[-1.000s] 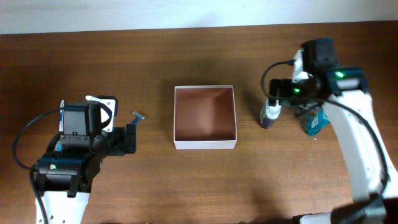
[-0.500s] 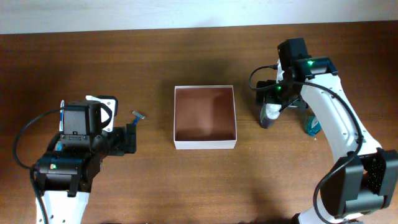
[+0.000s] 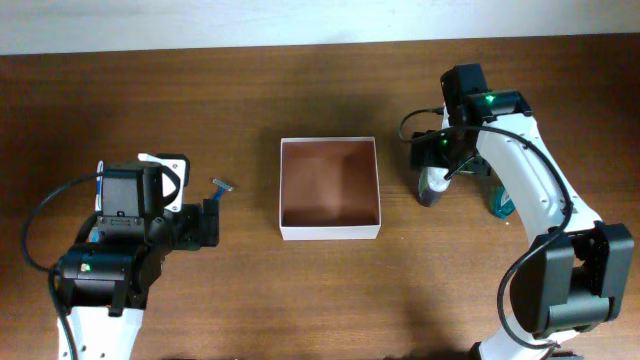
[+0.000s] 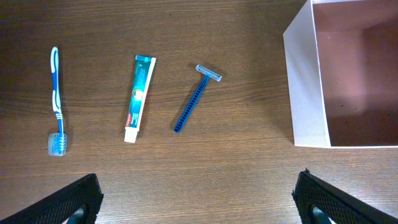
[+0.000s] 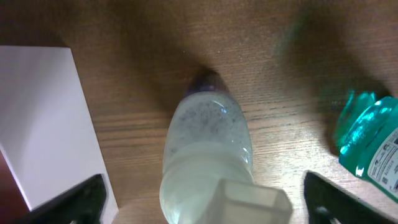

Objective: Pack container
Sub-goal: 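Move the right gripper to the clear soap pump bottle and grasp it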

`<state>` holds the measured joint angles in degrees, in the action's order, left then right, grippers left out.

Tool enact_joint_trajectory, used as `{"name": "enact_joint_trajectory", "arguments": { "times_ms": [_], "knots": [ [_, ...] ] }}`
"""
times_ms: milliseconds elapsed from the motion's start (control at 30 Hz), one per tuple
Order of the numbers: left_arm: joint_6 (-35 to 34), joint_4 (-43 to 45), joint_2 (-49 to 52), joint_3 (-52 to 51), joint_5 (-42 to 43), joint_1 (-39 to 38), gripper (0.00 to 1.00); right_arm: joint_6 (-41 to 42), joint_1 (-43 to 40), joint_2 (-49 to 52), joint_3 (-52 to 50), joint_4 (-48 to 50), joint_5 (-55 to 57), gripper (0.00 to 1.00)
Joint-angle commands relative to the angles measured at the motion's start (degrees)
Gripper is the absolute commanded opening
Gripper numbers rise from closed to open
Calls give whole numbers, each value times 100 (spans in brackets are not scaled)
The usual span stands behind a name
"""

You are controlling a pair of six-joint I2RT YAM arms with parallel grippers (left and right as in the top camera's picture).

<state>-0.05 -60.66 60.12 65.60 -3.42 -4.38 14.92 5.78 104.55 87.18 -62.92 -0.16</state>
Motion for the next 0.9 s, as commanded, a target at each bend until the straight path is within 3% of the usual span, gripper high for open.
{"name": "enact_joint_trajectory", "arguments": {
  "times_ms": [0, 267, 867],
  "knots": [
    [-39, -7, 20, 120, 63, 13, 100, 66, 15, 50, 24, 13, 83, 81],
    [-39, -7, 20, 120, 63, 13, 100, 66, 15, 50, 24, 13, 83, 60],
    [-39, -7, 20, 120, 63, 13, 100, 63, 15, 50, 24, 15, 83, 40]
  ]
}}
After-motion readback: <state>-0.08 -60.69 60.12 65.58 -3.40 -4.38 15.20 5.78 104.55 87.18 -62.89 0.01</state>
